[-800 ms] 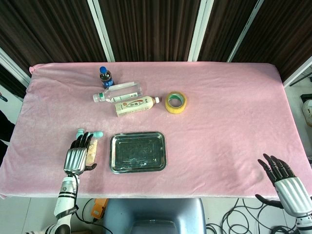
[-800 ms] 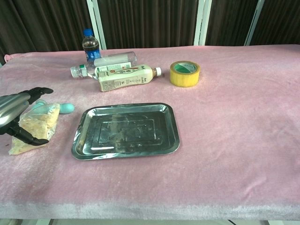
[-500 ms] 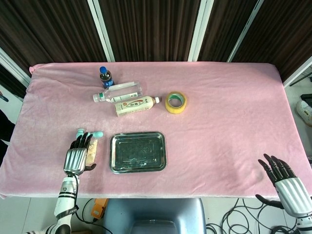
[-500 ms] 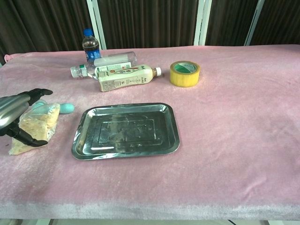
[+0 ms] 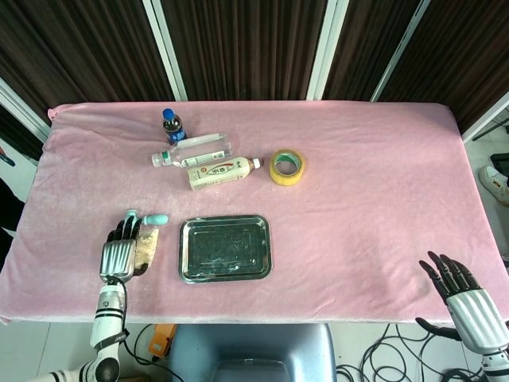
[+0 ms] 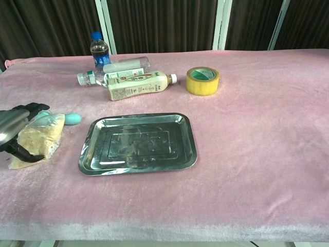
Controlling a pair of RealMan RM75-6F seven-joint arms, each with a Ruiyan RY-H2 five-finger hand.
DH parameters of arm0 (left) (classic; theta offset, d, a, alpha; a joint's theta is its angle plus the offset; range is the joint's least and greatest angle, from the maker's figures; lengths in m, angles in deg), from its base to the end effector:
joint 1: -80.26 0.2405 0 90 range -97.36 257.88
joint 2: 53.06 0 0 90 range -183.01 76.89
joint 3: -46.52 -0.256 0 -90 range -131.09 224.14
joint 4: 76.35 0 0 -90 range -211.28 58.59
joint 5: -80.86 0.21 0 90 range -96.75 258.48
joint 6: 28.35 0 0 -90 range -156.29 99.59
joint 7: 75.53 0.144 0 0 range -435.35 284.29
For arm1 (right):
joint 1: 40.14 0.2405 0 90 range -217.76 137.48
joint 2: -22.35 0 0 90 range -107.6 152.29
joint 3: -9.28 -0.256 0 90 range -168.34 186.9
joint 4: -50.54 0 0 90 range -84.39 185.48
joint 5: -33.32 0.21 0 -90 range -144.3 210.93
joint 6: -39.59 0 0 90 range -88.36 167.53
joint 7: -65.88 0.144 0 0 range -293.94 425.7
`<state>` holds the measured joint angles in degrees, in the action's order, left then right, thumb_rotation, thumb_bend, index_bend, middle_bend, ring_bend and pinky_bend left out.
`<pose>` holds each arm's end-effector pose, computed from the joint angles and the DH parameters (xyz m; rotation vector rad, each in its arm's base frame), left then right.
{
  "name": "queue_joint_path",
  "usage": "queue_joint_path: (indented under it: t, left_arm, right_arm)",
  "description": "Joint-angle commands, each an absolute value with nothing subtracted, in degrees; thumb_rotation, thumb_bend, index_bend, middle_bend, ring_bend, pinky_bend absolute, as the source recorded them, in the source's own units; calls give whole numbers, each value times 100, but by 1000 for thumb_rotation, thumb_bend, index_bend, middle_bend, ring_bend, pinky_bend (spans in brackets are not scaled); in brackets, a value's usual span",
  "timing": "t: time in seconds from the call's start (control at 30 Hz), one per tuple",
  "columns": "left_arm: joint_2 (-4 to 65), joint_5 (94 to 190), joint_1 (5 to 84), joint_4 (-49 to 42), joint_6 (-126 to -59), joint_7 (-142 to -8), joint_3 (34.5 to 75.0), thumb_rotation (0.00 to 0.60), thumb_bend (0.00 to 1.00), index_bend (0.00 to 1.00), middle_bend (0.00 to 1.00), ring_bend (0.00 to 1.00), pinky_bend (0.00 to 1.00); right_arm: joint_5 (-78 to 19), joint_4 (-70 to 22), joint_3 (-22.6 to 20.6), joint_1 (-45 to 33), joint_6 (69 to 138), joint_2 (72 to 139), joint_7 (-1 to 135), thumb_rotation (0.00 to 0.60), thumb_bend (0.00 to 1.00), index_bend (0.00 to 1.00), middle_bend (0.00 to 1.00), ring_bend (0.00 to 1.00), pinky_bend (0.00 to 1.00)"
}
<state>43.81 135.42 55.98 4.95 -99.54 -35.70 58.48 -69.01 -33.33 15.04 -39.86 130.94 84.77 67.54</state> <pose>-0.2490 0.2864 -0.0158 -1.4541 -0.9664 -0.5705 -0.3215 -0.1206 0.1585 1.6623 -0.7882 0.8558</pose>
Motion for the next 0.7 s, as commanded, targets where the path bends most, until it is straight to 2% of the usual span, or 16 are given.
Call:
queue_joint_path:
  t: [0.03,0.1,0.17,0.27,0.4,0.57,0.7]
  left_arm:
    - [4549,13201,5471,199,-9910,-3305,5976,600,285,31,134,165,327]
    - [4575,13188,5456,140,-9990,-3254,5975,600,386,171,328,387,568]
    - [4572,13204,5450,137,-10050,-3190,5936,600,487,333,487,556,768]
    - [4629,13430,5462,108,-10292,-3277,5894,600,629,522,676,747,938]
    - [4687,14108,5544,153,-10746,-3829,5798,600,680,593,750,819,995]
    - [4639,15324,5662,665,-11636,-4351,5589,600,679,601,760,829,1000]
    - [4728,15945,5583,1125,-11958,-4135,5526,600,667,600,757,830,1000]
  right_arm:
    - [-6890,-3341,1500,-3982,13086,8469,6765,600,40,0,0,0,244]
    - [-6877,-3353,1498,-3975,13066,8463,6766,600,40,0,0,0,244]
    - [-6878,-3358,1501,-3968,13048,8461,6753,600,41,0,0,0,244]
    - [-6880,-3368,1504,-3963,13033,8459,6737,600,40,0,0,0,244]
    - [-6868,-3377,1502,-3963,13025,8458,6733,600,40,0,0,0,244]
    - [-6865,-3386,1503,-3958,13012,8454,6723,600,40,0,0,0,244]
    - [-6875,-3388,1508,-3951,12995,8460,6693,600,40,0,0,0,244]
